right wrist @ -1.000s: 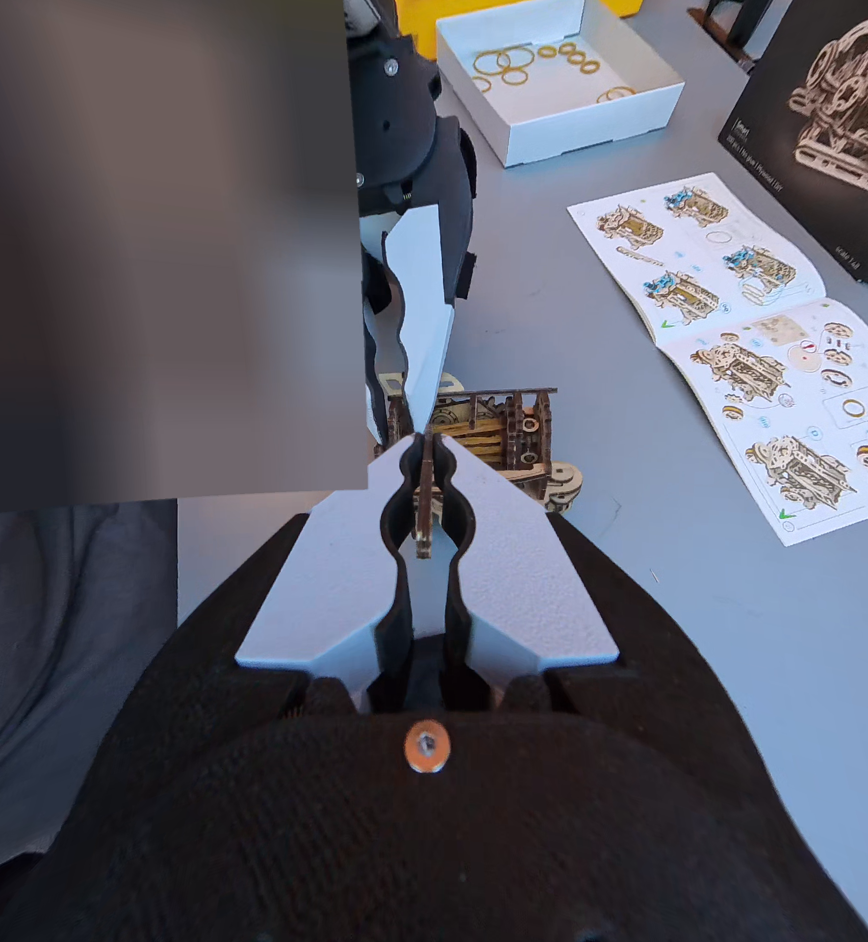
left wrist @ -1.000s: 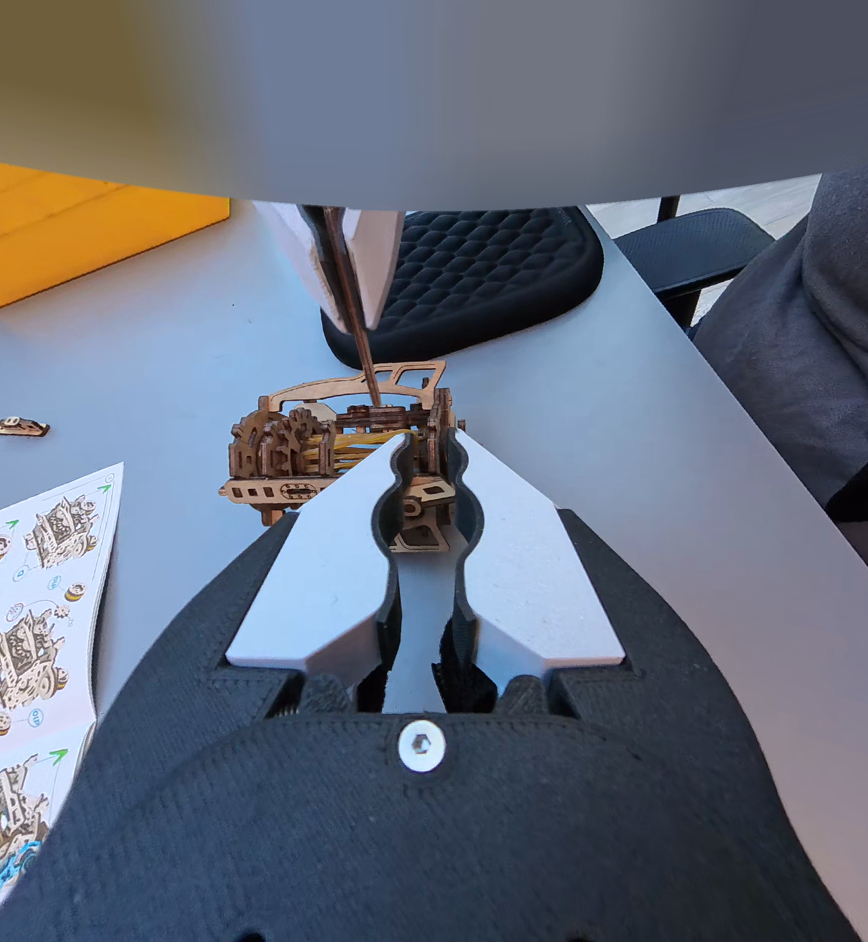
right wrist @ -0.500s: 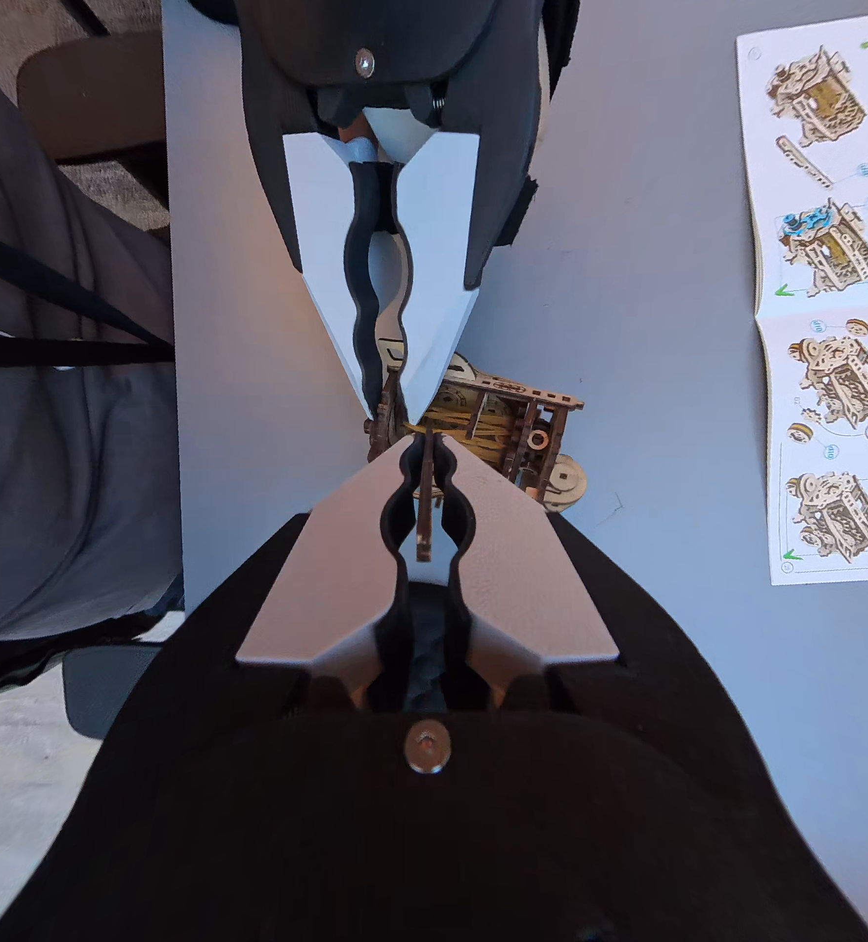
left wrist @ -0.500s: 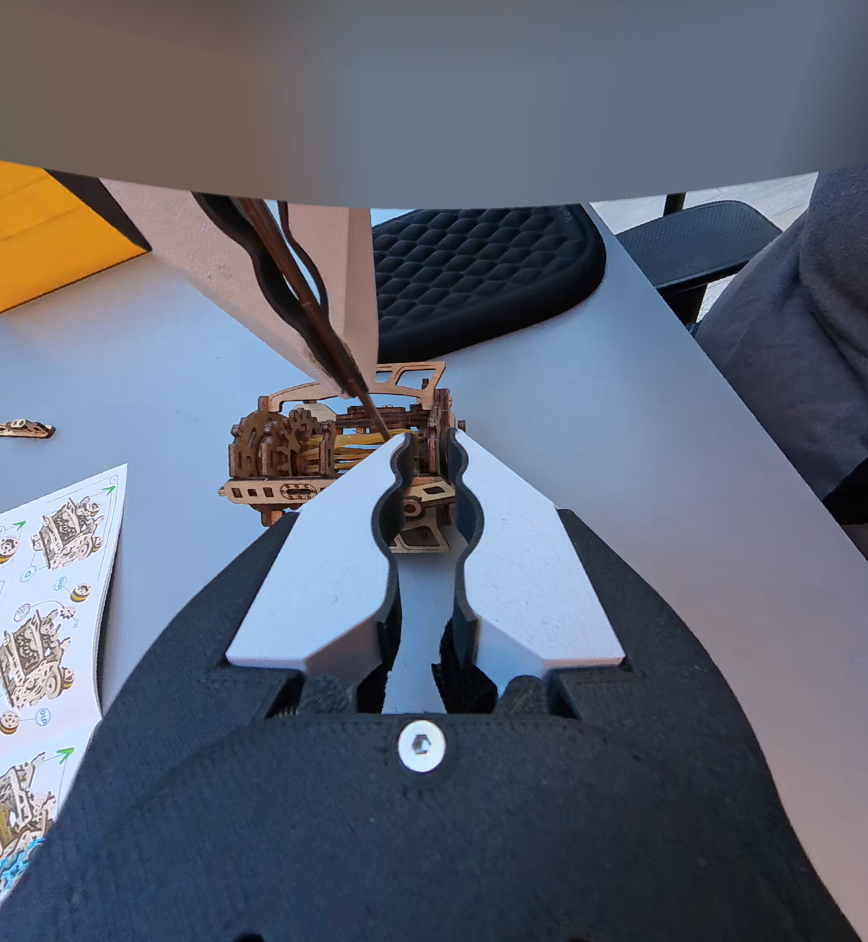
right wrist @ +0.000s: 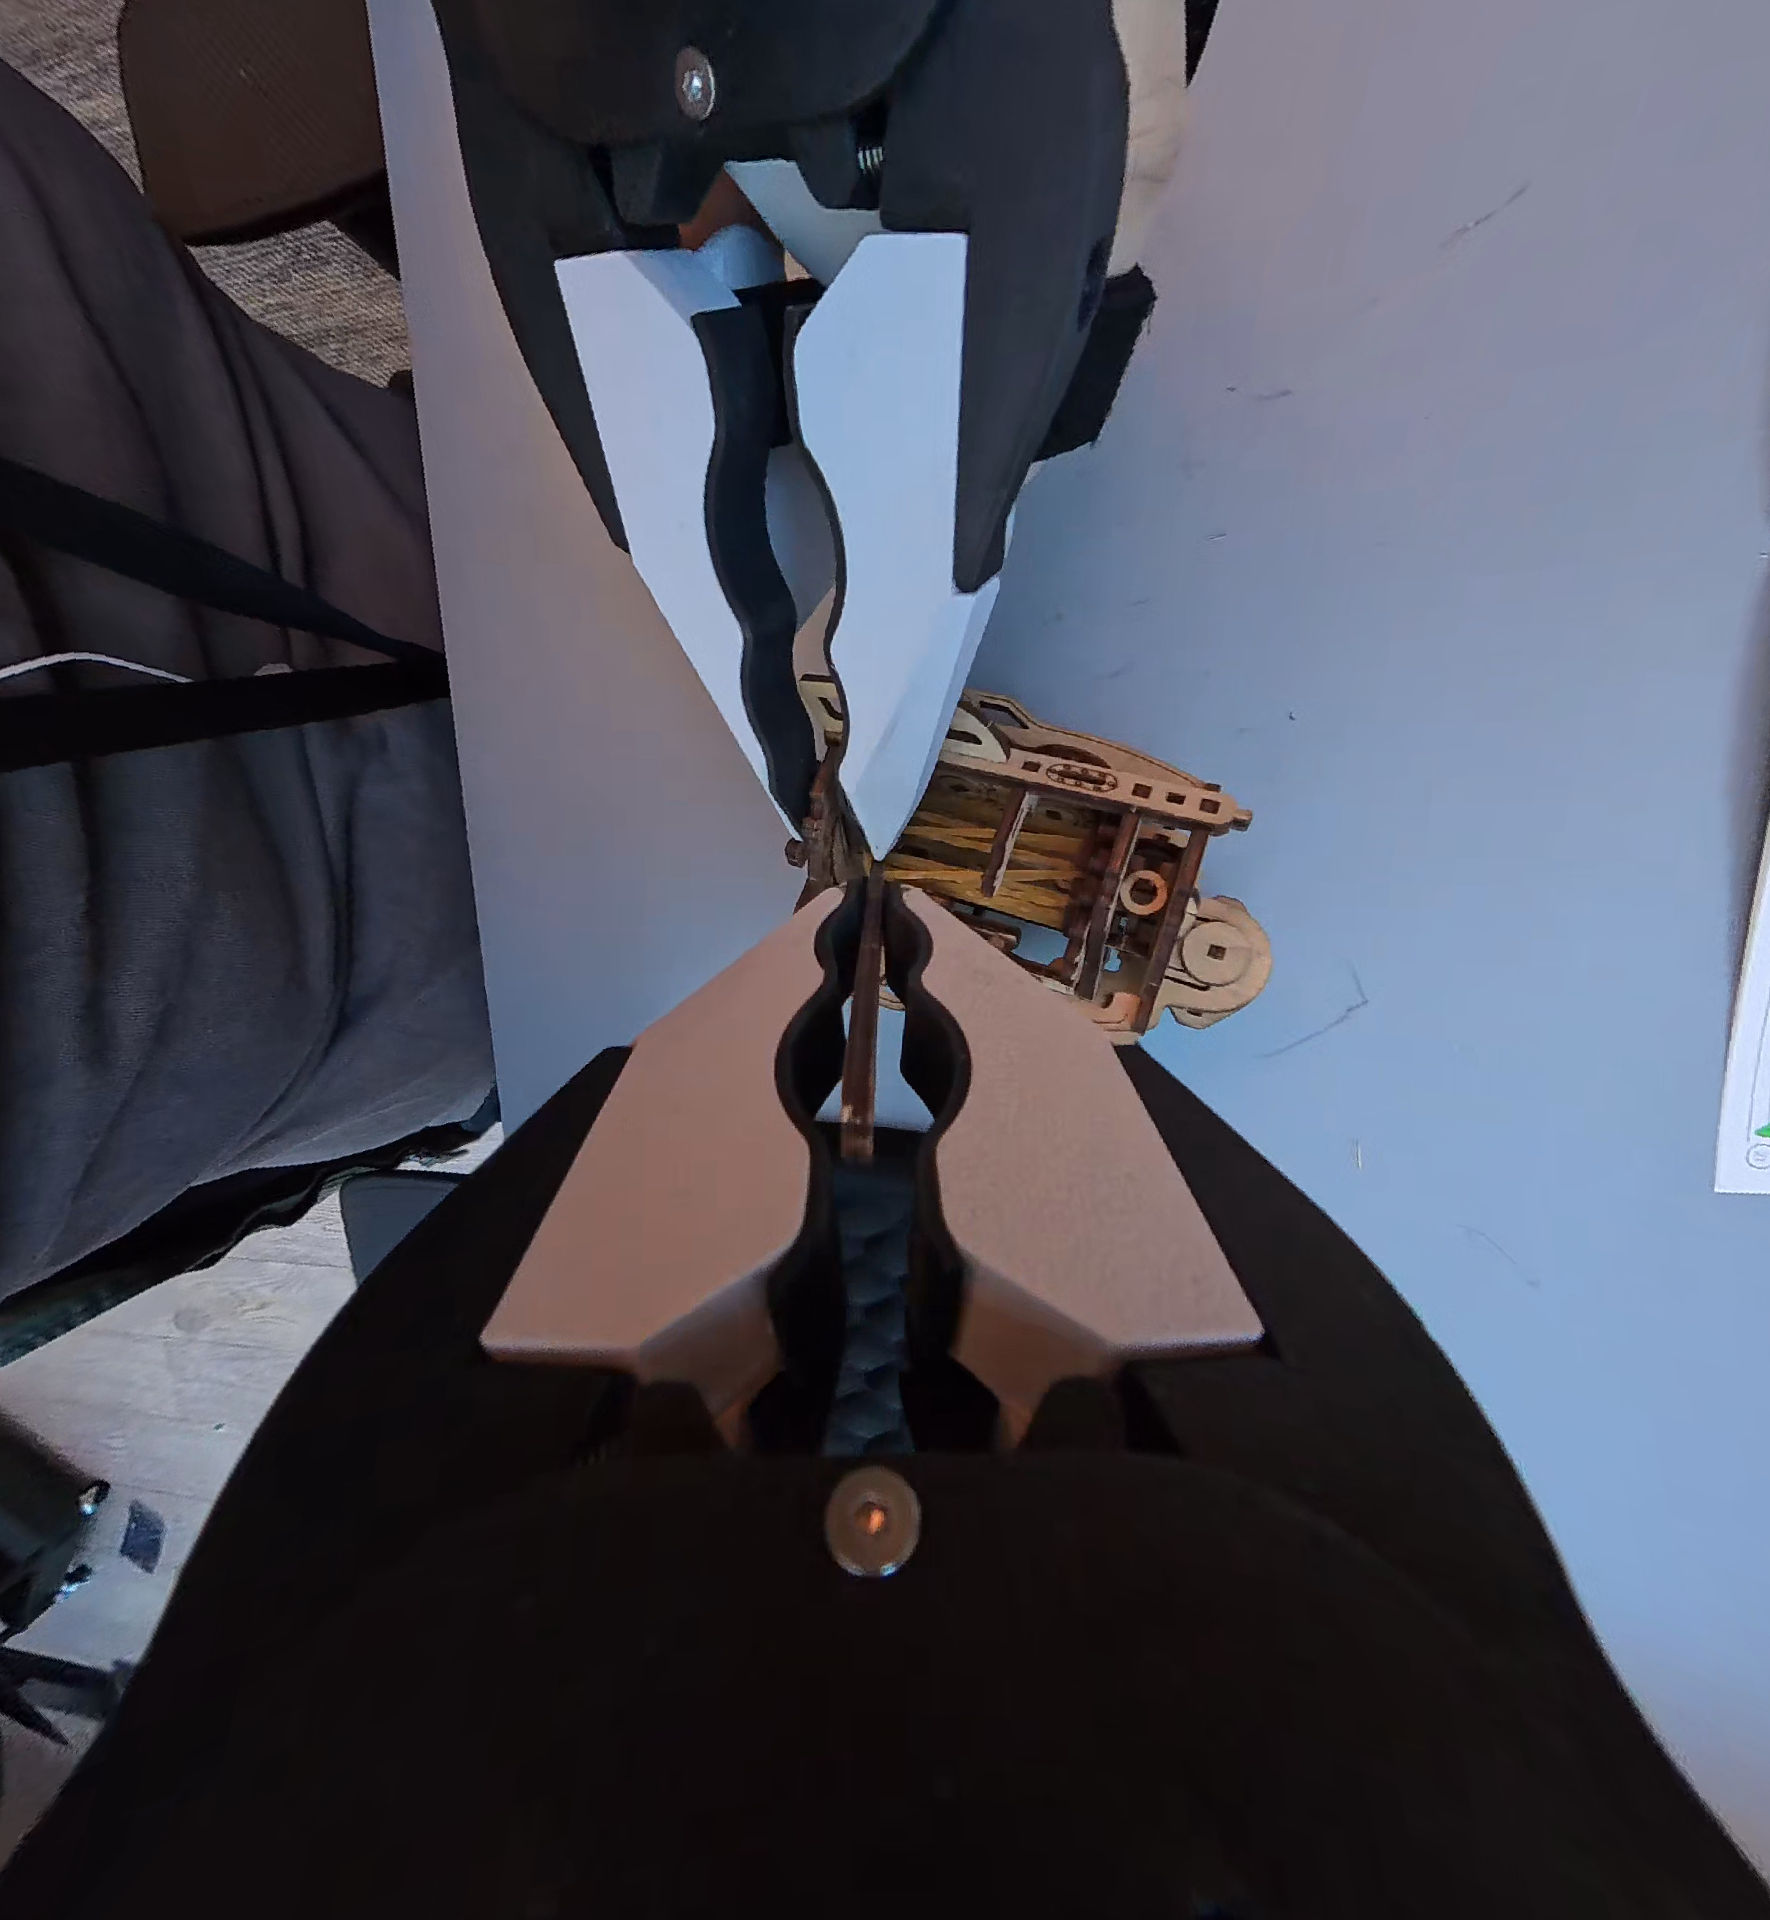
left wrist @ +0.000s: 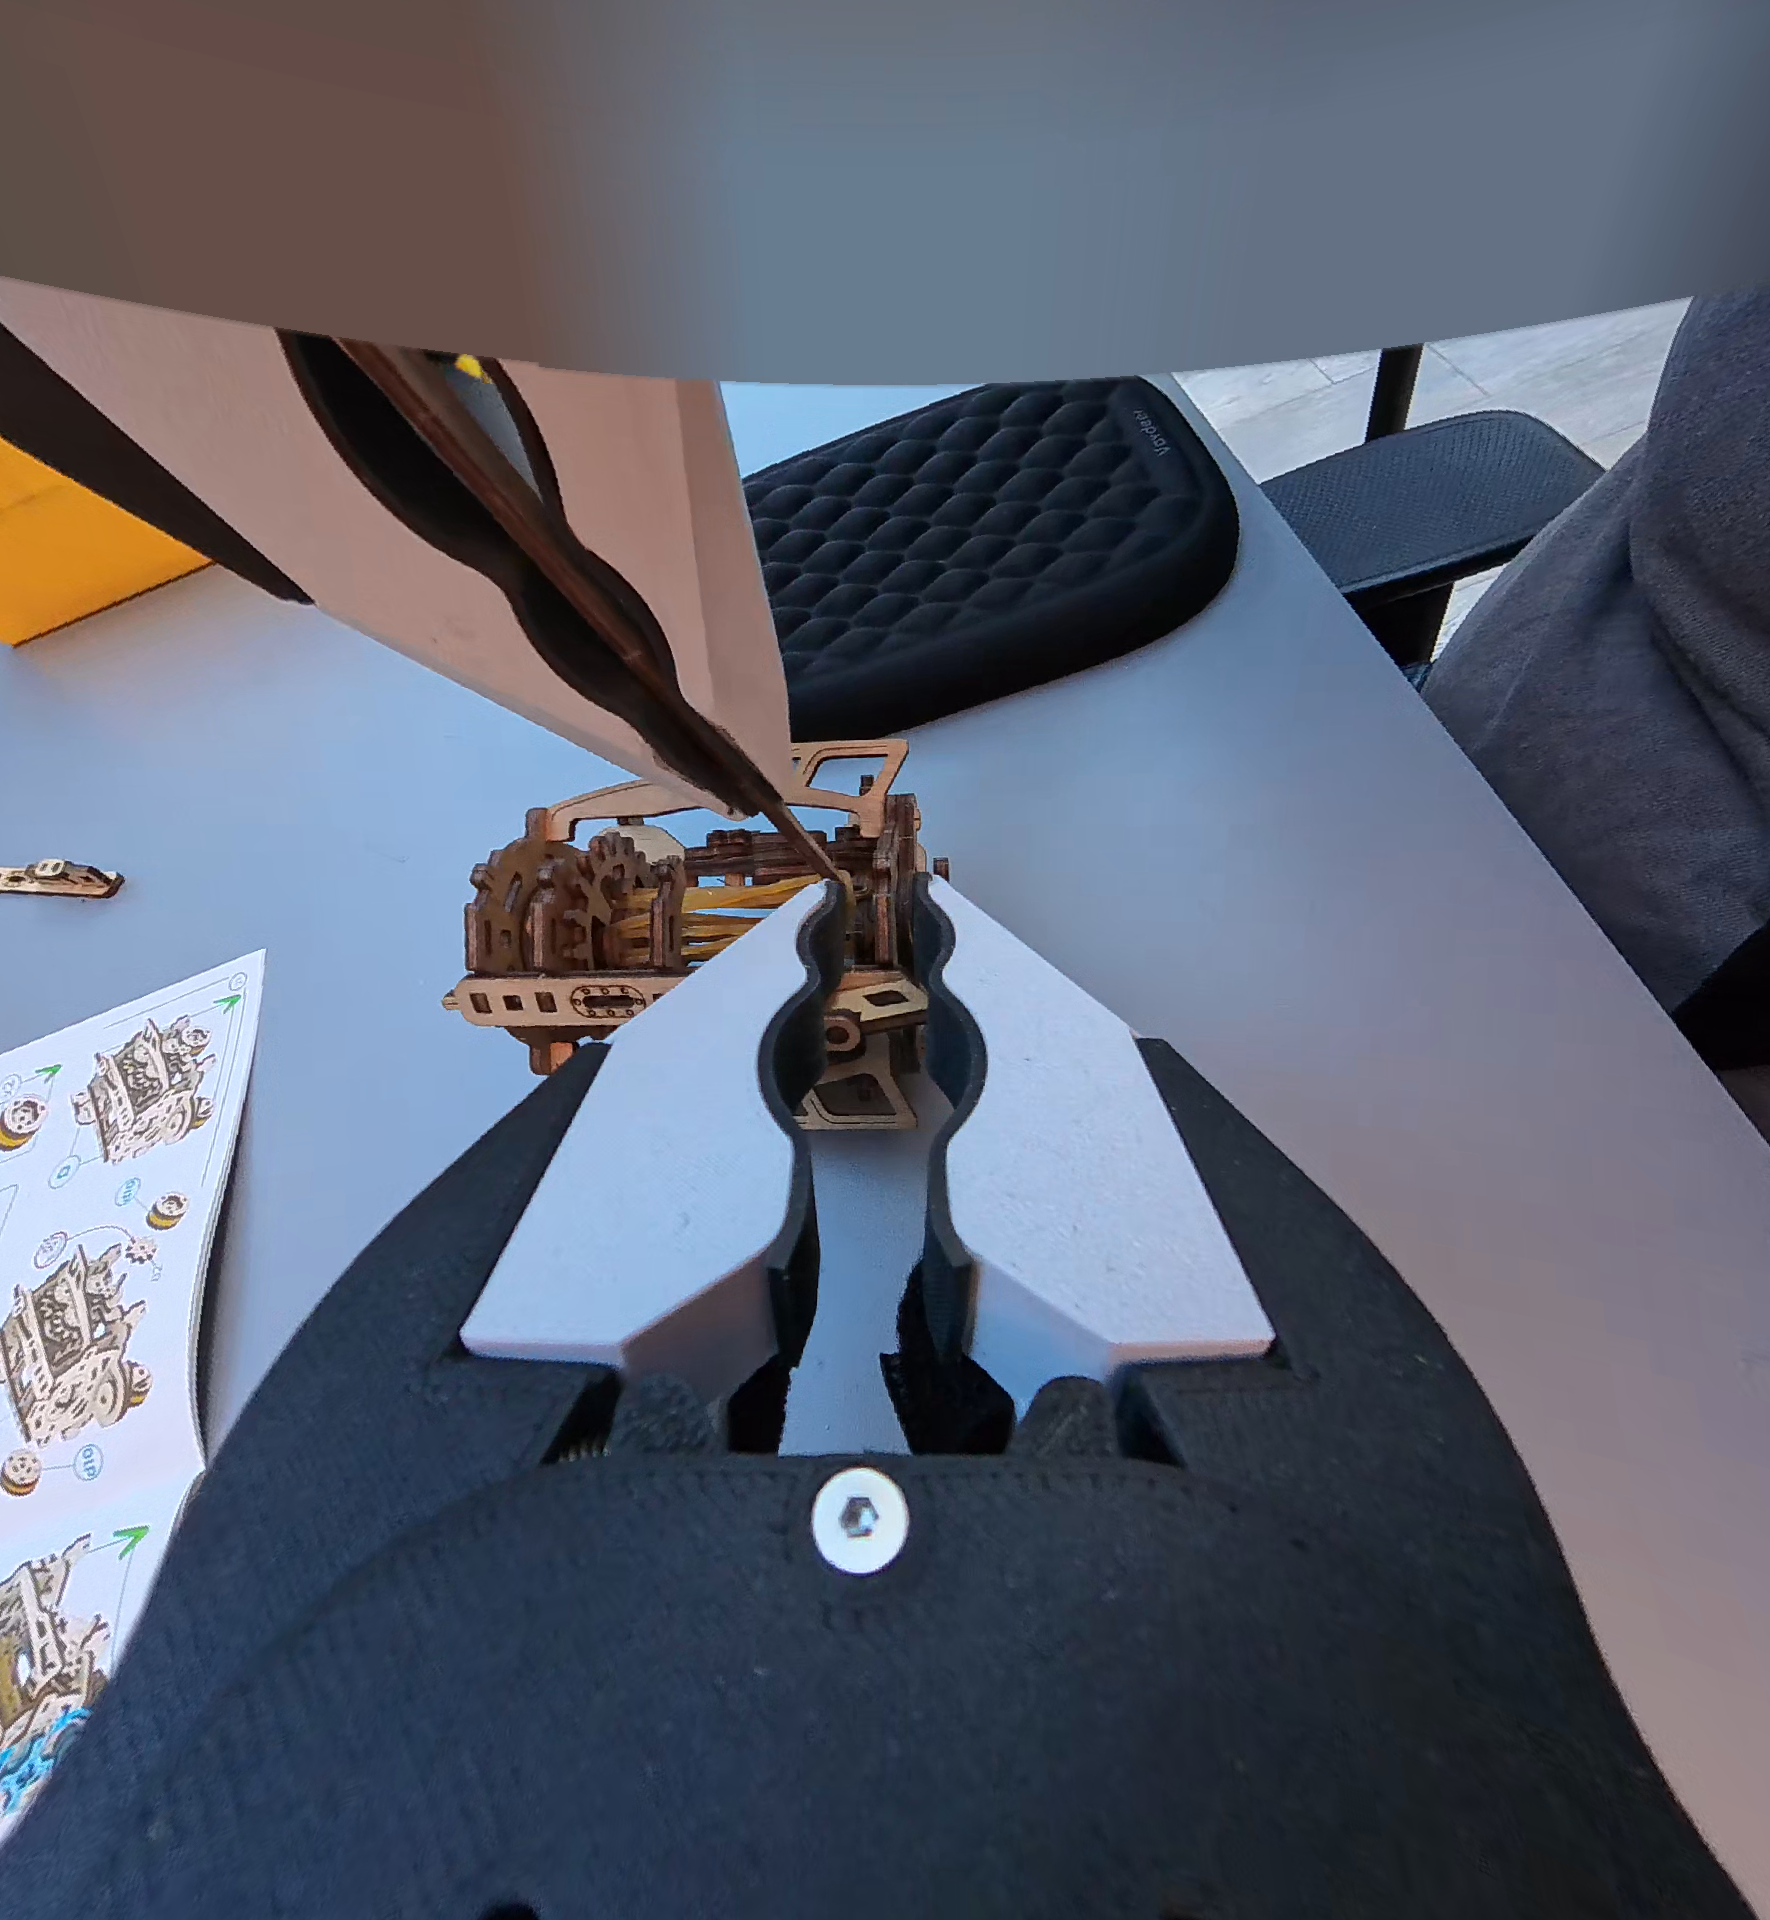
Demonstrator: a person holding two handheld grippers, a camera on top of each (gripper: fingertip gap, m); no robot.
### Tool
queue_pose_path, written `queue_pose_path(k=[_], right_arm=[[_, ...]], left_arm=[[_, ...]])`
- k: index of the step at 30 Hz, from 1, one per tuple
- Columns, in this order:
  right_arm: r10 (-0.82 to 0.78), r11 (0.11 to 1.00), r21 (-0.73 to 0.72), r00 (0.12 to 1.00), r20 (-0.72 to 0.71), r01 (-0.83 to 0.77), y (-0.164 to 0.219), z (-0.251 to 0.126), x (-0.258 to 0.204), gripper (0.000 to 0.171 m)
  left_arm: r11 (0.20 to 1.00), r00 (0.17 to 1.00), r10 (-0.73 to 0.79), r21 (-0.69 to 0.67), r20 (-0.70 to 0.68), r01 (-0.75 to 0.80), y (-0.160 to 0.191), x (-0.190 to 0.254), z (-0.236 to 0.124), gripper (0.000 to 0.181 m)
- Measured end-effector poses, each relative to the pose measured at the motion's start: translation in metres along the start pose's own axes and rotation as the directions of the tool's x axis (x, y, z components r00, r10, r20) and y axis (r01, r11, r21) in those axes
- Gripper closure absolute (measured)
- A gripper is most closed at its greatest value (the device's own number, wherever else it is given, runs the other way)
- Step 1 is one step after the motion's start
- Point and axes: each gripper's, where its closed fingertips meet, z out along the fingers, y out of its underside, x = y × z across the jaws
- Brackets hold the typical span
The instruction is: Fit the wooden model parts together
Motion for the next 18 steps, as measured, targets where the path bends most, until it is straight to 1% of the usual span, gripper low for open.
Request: queue_pose_path(k=[1,11,14,18], right_arm=[[0.006,1.0,0.006,1.0,0.007,-0.006,-0.0008,-0.0005,-0.0001,0.169],[0.152,0.978,0.121,0.979,0.138,-0.169,-0.0003,-0.0003,0.0028,0.169],[0.151,0.973,0.153,0.979,0.139,-0.172,-0.0003,-0.0004,0.0026,0.17],[0.131,0.972,0.184,0.987,0.094,-0.147,0.0002,-0.0006,0.0014,0.17]], left_arm=[[1.0,1.0,-0.001,0.001,0.0,0.001,0.0,0.0001,-0.0001,0.171],[1.0,1.0,-0.011,0.01,-0.006,0.011,0.0002,0.0003,-0.0009,0.171],[1.0,1.0,-0.013,0.012,-0.007,0.013,0.0003,0.0002,-0.0011,0.171],[1.0,1.0,-0.017,0.016,-0.008,0.017,0.0004,-0.0001,-0.0011,0.171]])
